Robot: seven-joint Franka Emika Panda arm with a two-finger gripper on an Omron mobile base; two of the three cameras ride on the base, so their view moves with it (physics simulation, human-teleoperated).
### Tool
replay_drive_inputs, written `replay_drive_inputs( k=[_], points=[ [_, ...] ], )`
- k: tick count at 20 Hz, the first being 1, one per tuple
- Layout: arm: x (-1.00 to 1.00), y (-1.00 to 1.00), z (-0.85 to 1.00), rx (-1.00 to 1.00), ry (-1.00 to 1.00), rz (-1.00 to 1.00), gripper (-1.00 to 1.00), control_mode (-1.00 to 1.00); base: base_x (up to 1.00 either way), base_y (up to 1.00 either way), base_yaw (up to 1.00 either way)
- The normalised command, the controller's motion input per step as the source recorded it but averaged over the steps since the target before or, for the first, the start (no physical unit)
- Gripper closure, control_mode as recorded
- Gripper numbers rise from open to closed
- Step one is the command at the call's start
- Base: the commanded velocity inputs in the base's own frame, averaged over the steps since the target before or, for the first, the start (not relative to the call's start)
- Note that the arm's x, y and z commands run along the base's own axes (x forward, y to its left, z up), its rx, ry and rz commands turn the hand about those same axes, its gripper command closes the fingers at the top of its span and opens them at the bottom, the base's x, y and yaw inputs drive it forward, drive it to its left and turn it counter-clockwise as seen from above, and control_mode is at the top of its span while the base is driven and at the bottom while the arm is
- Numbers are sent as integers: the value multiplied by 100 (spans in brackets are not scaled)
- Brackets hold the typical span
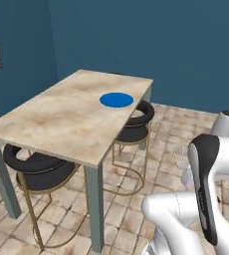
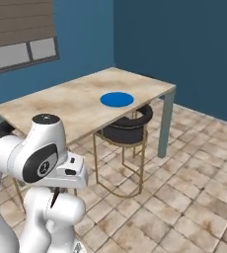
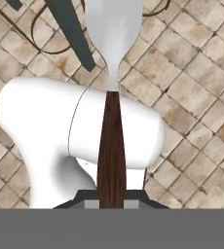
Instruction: Take the fork and place it on the left side of the plate. Then take the spoon and place it on the right side of the plate. Make sure they're directly next to the plate.
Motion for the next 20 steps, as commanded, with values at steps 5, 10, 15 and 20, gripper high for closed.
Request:
replay_drive_inputs(
  k=[5,10,15,20],
  points=[
    [0,0,0,0,0,0,100,100,62,-38,47],
    [0,0,0,0,0,0,100,100,65,-49,43],
    [0,0,0,0,0,0,100,100,55,-59,39],
    [0,0,0,0,0,0,100,100,33,-65,39]
  ],
)
